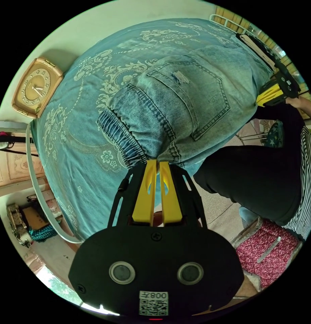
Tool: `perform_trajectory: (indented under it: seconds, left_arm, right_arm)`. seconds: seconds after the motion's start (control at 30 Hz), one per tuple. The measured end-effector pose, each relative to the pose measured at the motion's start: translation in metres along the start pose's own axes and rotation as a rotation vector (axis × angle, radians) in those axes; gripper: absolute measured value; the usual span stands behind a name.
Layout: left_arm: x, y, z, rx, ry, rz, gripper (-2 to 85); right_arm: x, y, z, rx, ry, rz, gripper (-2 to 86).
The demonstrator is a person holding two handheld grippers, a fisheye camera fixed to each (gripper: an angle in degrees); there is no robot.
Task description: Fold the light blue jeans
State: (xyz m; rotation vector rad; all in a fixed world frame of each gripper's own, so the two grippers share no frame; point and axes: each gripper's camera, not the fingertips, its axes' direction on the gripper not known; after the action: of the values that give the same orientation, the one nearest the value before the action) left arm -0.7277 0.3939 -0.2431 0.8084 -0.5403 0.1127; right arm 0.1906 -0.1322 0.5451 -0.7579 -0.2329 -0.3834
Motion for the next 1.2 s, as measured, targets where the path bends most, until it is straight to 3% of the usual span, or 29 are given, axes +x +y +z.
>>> perform_trajectory:
  seconds: [0.93,1.03,1.2]
  left_arm:
    - [-0.01,-0.007,0.008,0.019,0.235,-0.181,6.4]
    - [-0.002,-0.003,-0.002,0.093,0.232,-0.222,6.3]
    - [0.043,-0.027,-0.015,0.298,0.372,-0.213,5.0]
  right_arm:
    - [0.061,0.032,0.034,0.055,-0.063,0.106,1.4]
    - [0.069,0.041,0.034,0.066,-0.067,0.117,1.5]
    - [0.085,0.058,0.032,0.088,-0.094,0.151,1.8]
